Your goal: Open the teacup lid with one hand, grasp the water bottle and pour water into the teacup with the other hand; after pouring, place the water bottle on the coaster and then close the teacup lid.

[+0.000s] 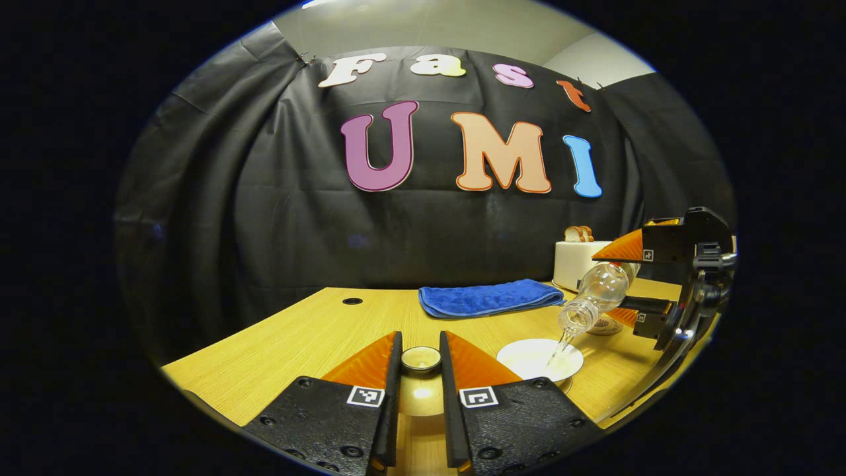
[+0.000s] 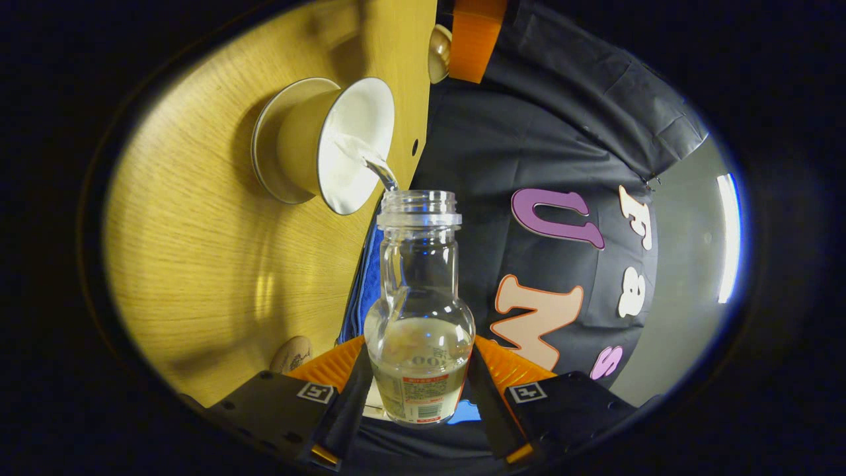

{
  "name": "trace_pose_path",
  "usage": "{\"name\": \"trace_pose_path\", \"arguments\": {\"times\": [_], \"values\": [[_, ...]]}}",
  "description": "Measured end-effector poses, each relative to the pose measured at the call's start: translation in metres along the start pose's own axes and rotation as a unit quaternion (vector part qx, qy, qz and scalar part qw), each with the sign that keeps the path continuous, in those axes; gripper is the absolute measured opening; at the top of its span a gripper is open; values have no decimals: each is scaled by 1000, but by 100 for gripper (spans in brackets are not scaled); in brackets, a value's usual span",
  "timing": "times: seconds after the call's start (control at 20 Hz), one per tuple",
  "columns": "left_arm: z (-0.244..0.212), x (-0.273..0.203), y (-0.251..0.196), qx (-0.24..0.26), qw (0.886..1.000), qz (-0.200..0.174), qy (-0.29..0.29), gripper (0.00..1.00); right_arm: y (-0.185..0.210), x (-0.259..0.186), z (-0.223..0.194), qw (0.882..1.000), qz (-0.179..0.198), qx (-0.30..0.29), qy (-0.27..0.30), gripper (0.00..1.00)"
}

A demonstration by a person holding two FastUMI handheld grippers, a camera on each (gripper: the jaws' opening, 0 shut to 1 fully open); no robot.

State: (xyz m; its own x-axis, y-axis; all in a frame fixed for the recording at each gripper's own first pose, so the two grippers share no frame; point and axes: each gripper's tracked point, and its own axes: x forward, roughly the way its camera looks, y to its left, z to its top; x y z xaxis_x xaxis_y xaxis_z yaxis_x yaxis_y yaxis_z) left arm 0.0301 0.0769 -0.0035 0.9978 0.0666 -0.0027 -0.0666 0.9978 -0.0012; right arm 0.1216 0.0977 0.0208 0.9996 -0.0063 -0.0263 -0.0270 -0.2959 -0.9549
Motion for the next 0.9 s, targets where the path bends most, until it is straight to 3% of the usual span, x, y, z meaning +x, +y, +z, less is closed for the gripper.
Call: {"name": "trace_pose_path", "arguments": {"times": [0.3, 0.6, 0.9], "values": [[1, 0, 2, 0, 1000, 4, 0, 26, -13, -6, 6, 999, -30, -31, -6, 80], [0, -1, 3, 0, 1000, 7, 1, 27, -55, 4, -5, 996, -69, -58, -10, 81], [-1, 0, 3, 0, 1000, 7, 0, 27, -62, -1, -1, 993, -93, -77, -17, 81]]}}
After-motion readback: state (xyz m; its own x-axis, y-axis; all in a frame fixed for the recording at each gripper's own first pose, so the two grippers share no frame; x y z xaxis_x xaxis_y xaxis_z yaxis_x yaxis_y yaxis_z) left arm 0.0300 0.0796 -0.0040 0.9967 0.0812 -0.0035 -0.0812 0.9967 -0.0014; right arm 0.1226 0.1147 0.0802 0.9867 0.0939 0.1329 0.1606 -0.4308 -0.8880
